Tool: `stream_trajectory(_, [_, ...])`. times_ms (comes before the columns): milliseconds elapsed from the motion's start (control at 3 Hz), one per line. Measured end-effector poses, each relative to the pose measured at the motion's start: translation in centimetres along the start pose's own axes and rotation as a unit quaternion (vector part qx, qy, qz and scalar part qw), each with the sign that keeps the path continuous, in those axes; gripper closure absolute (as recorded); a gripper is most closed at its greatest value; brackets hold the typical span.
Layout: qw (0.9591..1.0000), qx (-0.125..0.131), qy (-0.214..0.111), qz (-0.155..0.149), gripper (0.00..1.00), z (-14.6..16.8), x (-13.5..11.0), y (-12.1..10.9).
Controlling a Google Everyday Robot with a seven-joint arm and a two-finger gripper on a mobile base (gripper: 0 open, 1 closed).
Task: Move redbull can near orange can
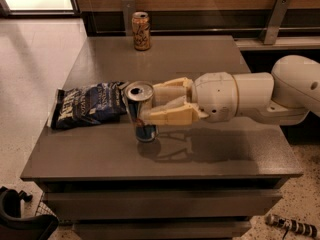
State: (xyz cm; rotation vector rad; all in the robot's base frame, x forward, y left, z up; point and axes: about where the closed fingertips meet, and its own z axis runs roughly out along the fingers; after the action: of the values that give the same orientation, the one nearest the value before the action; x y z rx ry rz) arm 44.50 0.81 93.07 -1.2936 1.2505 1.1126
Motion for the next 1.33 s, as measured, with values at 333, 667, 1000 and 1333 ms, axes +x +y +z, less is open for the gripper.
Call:
stream_trajectory(333, [0.9997,0.018,-0.004,0.017,1.0,-1.3,-3.5,-5.0])
stream_trajectory(667, [0.9982,0.048,0.01,0.033,1.0,-2.0,-5.2,-11.0])
stream_trajectory(1000, [0.9955,0.079,0.036,0.039,1.0,-1.3,-5.2,-18.2])
stream_trajectory(1333, [0.9915,0.118,0.047,0.028,1.0,-1.4,-5.3,-25.0])
